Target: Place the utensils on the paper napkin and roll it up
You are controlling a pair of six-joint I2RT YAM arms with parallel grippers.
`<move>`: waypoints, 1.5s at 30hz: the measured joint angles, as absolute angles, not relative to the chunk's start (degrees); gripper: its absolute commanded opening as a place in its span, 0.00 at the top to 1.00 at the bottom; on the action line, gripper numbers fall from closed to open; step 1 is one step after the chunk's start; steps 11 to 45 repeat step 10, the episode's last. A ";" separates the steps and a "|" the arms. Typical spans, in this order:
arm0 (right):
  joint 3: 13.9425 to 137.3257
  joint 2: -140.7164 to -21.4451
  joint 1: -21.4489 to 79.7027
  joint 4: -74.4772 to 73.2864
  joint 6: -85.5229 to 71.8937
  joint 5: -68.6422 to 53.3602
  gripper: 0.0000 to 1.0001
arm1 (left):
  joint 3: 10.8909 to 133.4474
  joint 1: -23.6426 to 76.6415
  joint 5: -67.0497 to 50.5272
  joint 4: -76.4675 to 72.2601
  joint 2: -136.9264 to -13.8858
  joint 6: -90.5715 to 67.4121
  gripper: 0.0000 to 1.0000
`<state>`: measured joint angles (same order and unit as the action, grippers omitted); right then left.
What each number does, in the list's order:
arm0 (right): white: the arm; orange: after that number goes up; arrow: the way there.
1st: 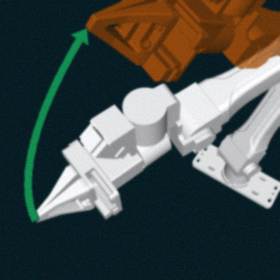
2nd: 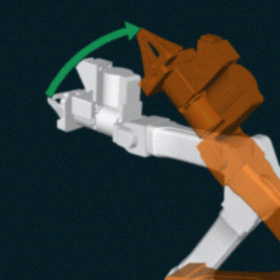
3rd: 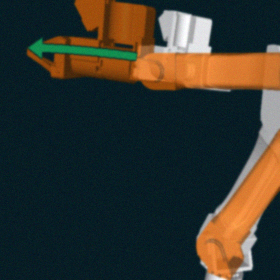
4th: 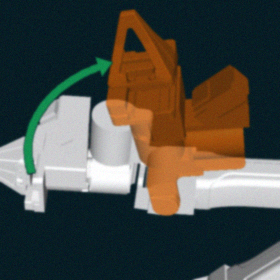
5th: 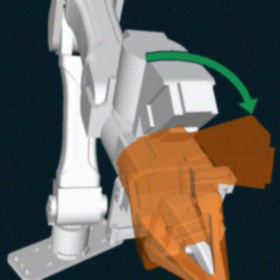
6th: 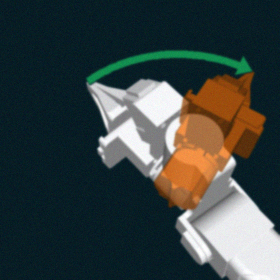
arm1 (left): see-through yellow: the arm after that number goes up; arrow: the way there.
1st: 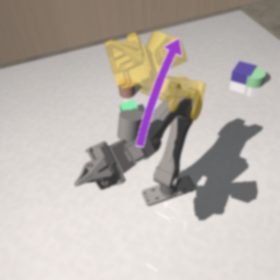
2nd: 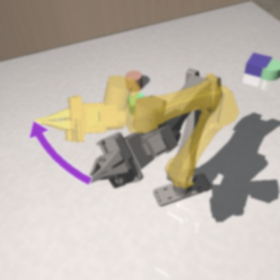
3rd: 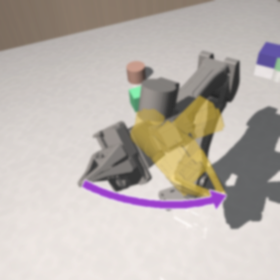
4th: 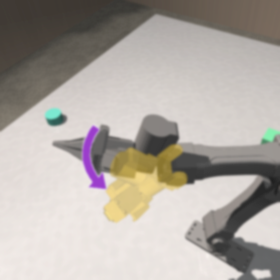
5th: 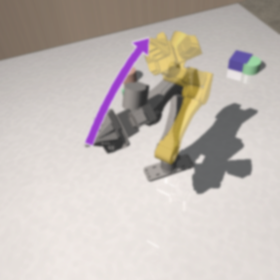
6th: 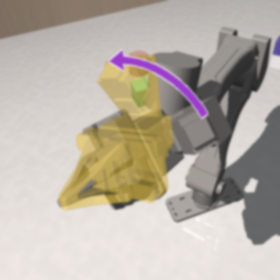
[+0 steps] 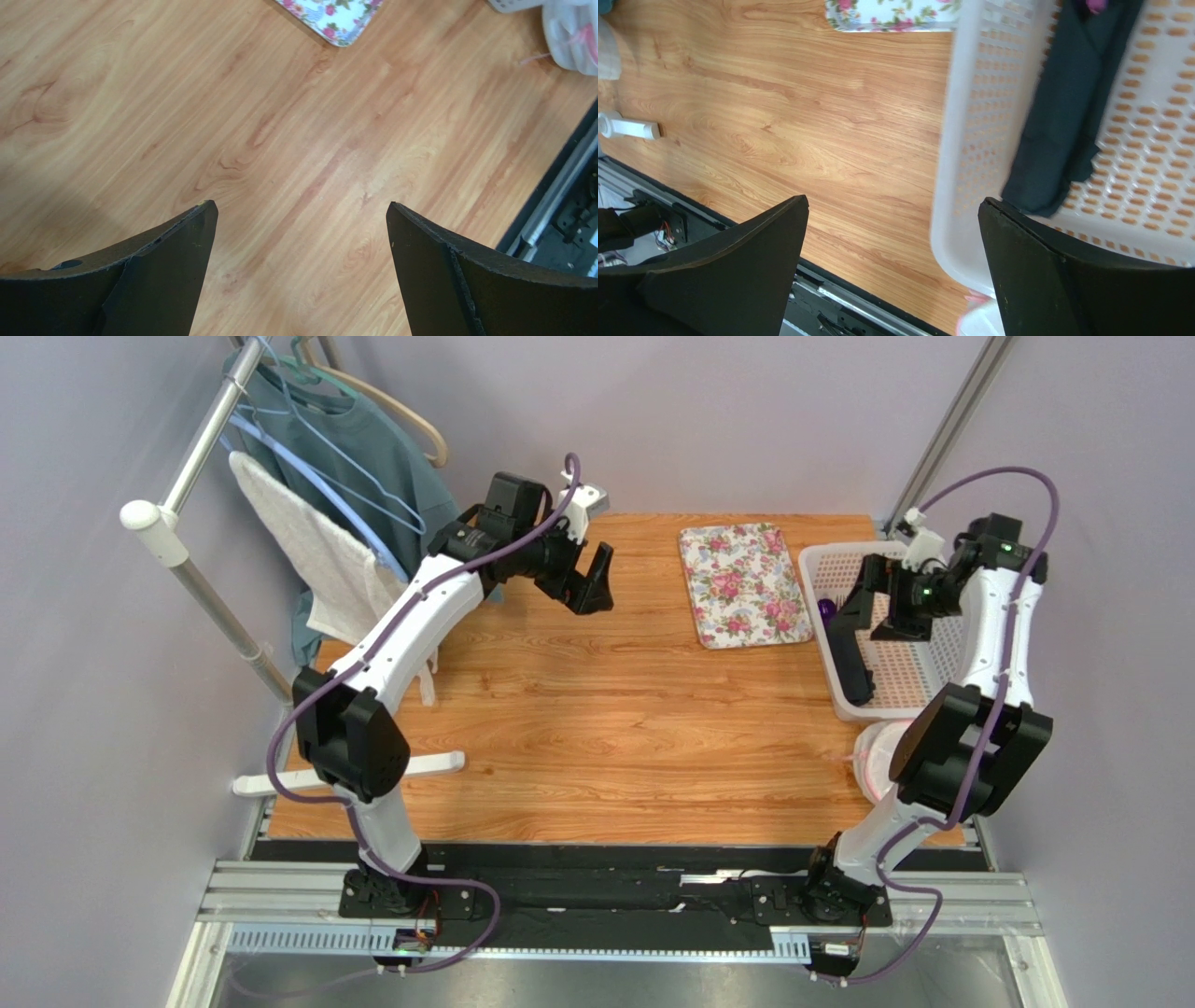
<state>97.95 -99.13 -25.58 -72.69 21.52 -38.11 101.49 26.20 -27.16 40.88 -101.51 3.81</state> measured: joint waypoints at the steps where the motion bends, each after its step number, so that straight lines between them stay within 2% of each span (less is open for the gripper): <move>1: 97.06 -98.50 -24.23 -71.55 20.62 -37.95 0.03 | 102.96 25.96 -26.48 41.28 -102.63 3.77 0.01; 7: 92.40 -95.46 -12.32 -60.07 12.91 -36.95 0.01 | 112.73 24.18 -20.18 44.75 -108.79 4.08 0.01; 10: 90.83 -94.45 -9.52 -56.10 9.96 -37.10 0.00 | 115.74 23.79 -18.28 45.69 -109.89 4.21 0.01; 45: 90.83 -94.45 -9.52 -56.10 9.96 -37.10 0.00 | 115.74 23.79 -18.28 45.69 -109.89 4.21 0.01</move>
